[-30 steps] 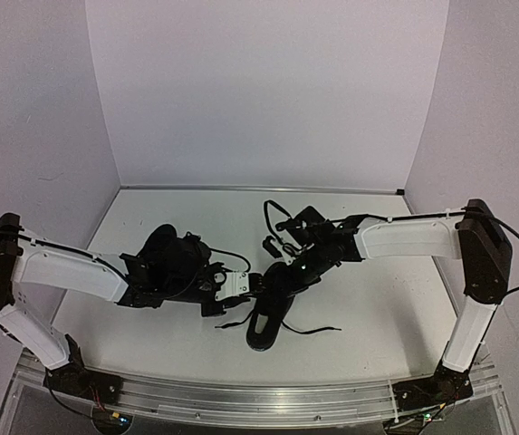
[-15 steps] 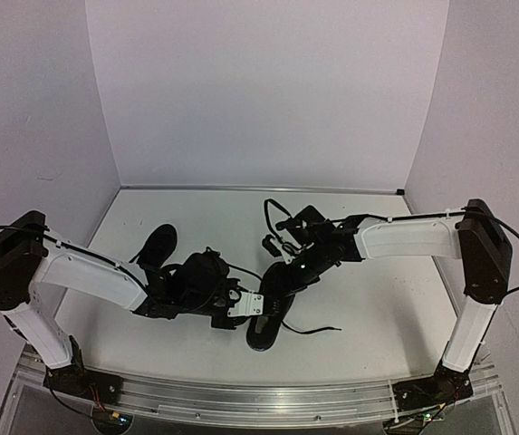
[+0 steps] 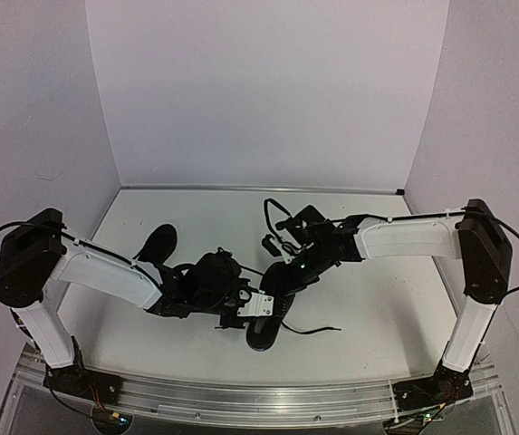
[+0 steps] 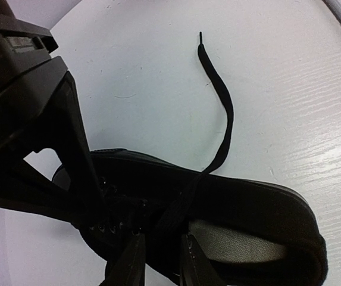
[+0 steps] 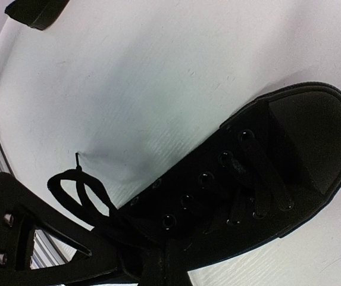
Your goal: Tie the shoes
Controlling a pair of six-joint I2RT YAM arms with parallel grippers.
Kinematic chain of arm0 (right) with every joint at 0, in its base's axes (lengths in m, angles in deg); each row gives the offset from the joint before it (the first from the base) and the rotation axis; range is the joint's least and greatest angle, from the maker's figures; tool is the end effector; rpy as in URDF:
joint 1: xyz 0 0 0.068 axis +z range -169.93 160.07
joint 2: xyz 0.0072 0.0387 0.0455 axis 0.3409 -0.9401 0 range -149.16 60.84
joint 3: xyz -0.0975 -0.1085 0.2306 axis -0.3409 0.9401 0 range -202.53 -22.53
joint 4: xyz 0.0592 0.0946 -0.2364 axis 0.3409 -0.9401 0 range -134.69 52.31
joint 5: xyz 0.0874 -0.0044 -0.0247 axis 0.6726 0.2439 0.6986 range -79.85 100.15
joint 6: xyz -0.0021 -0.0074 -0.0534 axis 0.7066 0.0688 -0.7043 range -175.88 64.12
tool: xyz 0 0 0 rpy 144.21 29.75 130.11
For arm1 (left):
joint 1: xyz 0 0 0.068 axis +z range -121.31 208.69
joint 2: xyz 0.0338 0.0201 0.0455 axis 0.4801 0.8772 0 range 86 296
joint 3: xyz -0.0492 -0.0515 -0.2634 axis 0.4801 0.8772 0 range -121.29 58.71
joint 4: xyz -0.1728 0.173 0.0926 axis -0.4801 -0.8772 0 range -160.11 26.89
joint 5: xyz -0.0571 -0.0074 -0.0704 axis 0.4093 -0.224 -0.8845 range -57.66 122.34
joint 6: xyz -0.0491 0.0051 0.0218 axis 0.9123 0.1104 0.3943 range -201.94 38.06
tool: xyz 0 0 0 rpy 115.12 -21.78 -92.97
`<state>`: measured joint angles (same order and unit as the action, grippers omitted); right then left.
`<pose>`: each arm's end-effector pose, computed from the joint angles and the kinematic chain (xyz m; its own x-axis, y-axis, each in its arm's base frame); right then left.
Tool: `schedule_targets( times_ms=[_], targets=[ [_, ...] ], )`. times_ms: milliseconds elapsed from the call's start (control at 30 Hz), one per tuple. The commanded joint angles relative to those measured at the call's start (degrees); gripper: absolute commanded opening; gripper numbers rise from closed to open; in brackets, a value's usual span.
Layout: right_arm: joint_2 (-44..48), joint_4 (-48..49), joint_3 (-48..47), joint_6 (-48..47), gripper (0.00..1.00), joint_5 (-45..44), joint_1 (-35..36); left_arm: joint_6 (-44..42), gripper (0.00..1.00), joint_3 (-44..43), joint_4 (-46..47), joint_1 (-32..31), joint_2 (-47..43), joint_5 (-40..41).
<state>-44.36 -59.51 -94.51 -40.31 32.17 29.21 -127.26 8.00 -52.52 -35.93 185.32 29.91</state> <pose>0.2439 0.3024 0.1966 -0.7424 -0.4780 -0.4694 -0.6669 0.5940 0.4499 0.1512 -0.3225 0.1624 0.4663 0.6744 -0.5725 0.8325 -0.1157 0.5418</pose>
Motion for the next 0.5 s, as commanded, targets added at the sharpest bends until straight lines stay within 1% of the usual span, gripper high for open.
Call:
schedule_targets(
  times_ms=[0,67,267,367,467],
  targets=[
    [1.9,1.5,0.2,0.3,0.00,0.4,-0.3,-1.1,0.25,-3.1,0.8,-0.3,1.4,1.5],
    [1.9,1.5,0.3,0.3,0.00,0.4,-0.3,-1.1,0.23,-3.6,0.5,-0.3,1.9,1.8],
    [2.0,1.6,0.4,0.5,0.00,0.3,-0.4,-0.5,0.07,-3.7,0.0,-0.3,1.2,1.9],
    [2.0,1.6,0.5,0.6,0.00,0.3,-0.4,0.6,0.00,-2.5,1.3,-0.3,-0.7,3.5],
    [2.1,1.7,0.5,0.7,0.00,0.2,-0.4,2.4,0.00,-1.1,2.9,-0.3,-2.8,3.0]
  ],
)
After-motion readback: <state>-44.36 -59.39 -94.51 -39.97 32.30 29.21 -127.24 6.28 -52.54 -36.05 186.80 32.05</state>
